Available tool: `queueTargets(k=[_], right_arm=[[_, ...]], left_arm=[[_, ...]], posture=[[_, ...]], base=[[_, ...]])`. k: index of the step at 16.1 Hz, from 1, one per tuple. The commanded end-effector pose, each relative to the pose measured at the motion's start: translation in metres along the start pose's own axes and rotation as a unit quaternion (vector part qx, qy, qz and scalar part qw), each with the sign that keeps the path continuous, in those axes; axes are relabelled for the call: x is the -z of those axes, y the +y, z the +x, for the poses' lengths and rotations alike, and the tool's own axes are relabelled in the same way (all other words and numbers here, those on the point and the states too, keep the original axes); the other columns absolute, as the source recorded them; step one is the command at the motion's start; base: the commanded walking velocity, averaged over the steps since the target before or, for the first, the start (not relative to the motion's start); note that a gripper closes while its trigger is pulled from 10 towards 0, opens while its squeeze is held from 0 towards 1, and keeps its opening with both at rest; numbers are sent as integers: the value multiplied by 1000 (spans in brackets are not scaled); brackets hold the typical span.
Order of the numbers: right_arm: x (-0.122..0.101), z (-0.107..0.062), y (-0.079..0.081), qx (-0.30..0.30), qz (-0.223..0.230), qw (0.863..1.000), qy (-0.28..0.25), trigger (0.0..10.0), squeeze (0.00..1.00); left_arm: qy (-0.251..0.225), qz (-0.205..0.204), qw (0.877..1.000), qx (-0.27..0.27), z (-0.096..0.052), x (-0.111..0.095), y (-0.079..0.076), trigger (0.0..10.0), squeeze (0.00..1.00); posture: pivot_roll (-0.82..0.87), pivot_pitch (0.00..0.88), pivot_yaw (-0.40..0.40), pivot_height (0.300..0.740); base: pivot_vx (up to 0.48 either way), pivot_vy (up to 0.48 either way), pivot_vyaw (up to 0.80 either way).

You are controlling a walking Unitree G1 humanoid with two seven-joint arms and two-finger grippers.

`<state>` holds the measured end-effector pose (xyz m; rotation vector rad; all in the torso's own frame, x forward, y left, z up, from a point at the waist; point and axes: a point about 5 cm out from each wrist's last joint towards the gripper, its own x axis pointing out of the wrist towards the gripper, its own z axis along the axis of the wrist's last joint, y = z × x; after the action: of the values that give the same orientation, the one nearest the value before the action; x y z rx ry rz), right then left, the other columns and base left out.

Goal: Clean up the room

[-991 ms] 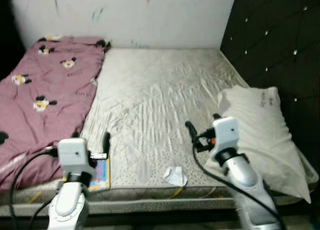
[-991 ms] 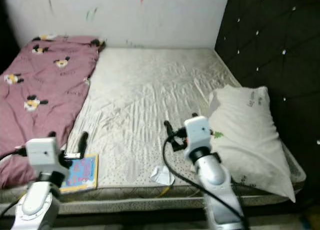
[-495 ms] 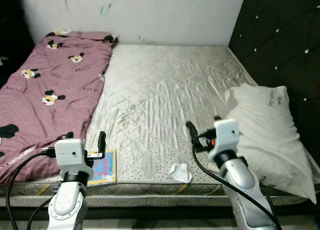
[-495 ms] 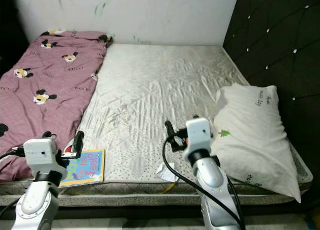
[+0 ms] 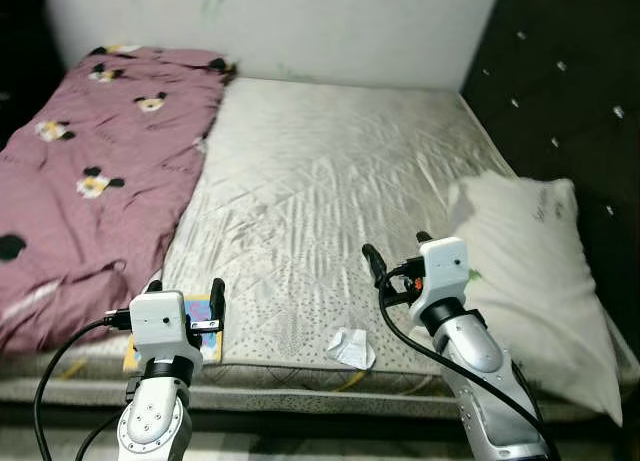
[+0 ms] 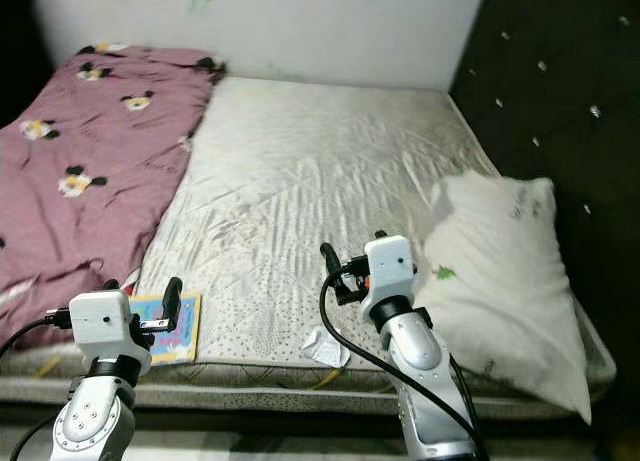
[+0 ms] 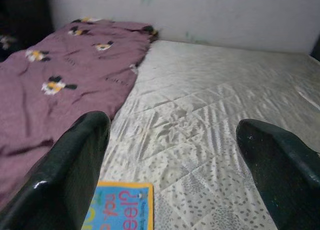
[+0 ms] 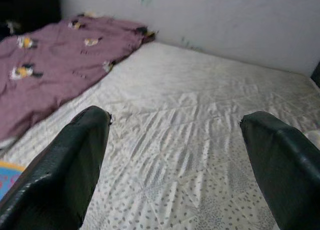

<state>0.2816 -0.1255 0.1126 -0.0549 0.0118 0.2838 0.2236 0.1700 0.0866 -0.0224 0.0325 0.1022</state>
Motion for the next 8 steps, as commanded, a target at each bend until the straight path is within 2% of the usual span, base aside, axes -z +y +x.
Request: queueTargets(k=[1,4,7,8], right_arm=[[-2,5,1,-1,-7,1000,-3,10000,0],[2,4,-1,22,7,1000,-2,10000,0],[3,4,-11,61,-4,998,-3,10000,0],[4,2,-20,92,-13,996,2,10000,0]], left_arm=[[8,-2,1000,-11,-3,3,4,10000,0],[16,-12,1000,3,-2,6,2,10000,0],[16,-7,1000,14,6,6,-2,10000,0],[12,-5,1000,10,10,4,-2,10000,0]], posture=[[40,0,-88,740],[32,4,-75,740],[2,12,-45,740],[-5,11,-37,740]], base=[[0,0,800],[0,0,0],[0,0,0],[0,0,0]])
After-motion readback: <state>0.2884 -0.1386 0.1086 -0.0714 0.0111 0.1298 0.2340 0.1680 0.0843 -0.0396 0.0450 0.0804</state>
